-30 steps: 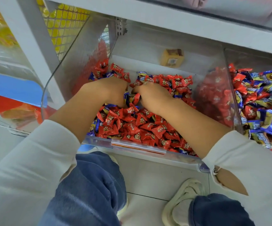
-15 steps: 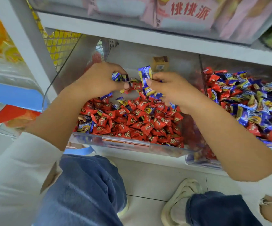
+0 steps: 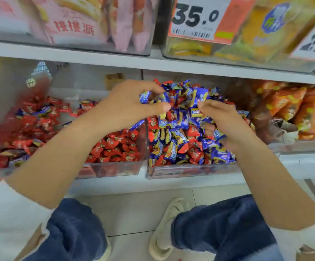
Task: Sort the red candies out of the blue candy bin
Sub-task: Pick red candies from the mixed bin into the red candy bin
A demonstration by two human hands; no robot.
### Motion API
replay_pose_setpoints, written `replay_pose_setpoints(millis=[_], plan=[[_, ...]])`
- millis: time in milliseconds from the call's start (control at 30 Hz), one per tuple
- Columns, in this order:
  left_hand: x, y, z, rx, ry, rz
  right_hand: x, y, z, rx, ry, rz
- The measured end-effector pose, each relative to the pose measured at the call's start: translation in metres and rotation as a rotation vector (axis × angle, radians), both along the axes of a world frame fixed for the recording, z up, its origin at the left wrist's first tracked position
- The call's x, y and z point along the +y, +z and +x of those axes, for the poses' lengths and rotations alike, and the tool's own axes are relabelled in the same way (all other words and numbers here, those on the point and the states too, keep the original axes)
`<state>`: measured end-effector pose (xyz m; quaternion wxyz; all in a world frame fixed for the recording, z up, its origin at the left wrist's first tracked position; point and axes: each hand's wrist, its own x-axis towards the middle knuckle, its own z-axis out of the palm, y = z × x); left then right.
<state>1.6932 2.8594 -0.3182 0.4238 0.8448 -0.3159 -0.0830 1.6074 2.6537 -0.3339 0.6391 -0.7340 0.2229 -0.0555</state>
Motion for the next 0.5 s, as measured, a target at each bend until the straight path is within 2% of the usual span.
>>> replay_pose_setpoints(millis=[100, 200, 333, 433, 500], plan=[[-0.054, -0.012, 0.006, -0.079, -0.009, 0.057, -0.028, -0.007, 0.010, 0.013, -0.039, -0.247], [-0.085, -0.026, 0.016, -0.132, -0.021, 0.086, -0.038, -0.005, 0.019, 0.061, 0.000, -0.283], [-0.082, -0.033, 0.026, -0.118, -0.093, 0.114, -0.047, 0.003, 0.013, 0.053, 0.100, -0.228], [-0.067, -0.034, 0.027, -0.257, -0.049, 0.177, -0.056, 0.004, 0.004, 0.070, 0.051, -0.373], [-0.049, -0.035, 0.025, -0.302, -0.041, 0.170, -0.061, 0.000, -0.002, 0.049, 0.009, -0.553]])
